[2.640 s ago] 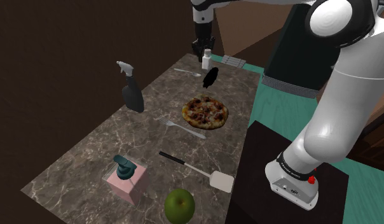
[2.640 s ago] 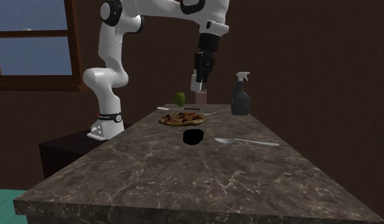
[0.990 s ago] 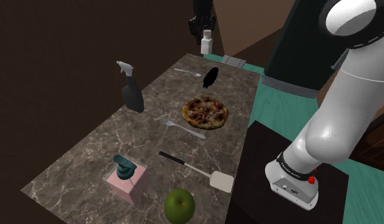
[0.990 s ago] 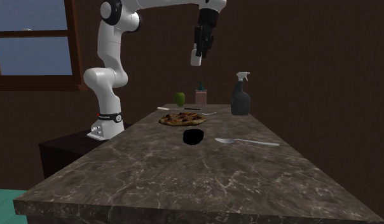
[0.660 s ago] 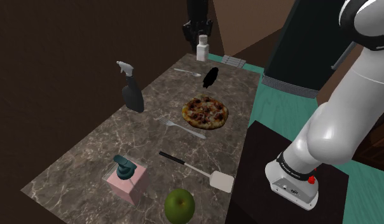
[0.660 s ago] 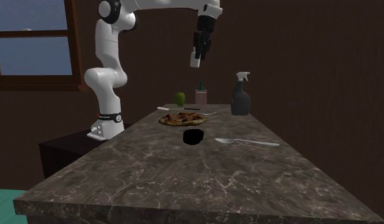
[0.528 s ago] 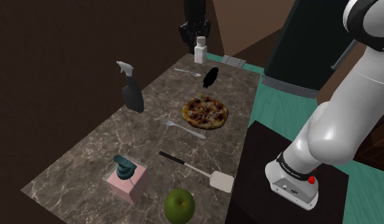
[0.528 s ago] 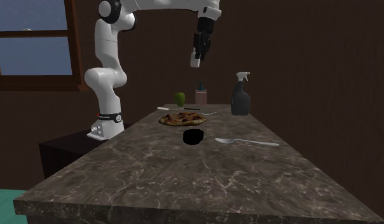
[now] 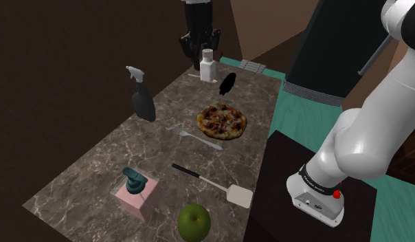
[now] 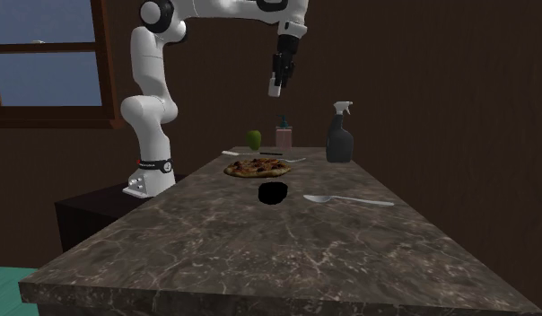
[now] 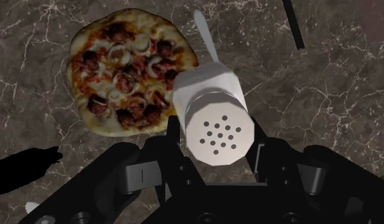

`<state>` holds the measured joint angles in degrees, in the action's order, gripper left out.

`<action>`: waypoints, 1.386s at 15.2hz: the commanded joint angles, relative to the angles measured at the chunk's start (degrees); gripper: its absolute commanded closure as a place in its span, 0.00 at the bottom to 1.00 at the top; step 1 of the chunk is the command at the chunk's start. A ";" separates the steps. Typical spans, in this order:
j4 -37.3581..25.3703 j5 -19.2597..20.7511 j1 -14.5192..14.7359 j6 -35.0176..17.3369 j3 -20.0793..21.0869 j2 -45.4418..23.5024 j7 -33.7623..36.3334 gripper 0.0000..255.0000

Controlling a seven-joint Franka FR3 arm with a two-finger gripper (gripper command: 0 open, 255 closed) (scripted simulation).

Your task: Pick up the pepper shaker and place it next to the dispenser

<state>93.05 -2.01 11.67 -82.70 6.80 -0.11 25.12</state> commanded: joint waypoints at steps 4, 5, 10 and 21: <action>0.59 -1.28 3.47 -0.62 3.45 0.27 7.03 1.00; 0.47 -1.51 4.16 -0.69 4.13 0.15 8.40 1.00; -1.16 -2.34 7.66 -0.98 7.55 -1.32 15.37 1.00; -11.59 -1.38 16.61 -0.46 14.53 -10.24 31.28 1.00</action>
<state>82.22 -3.55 27.37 -83.02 20.75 -9.56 54.86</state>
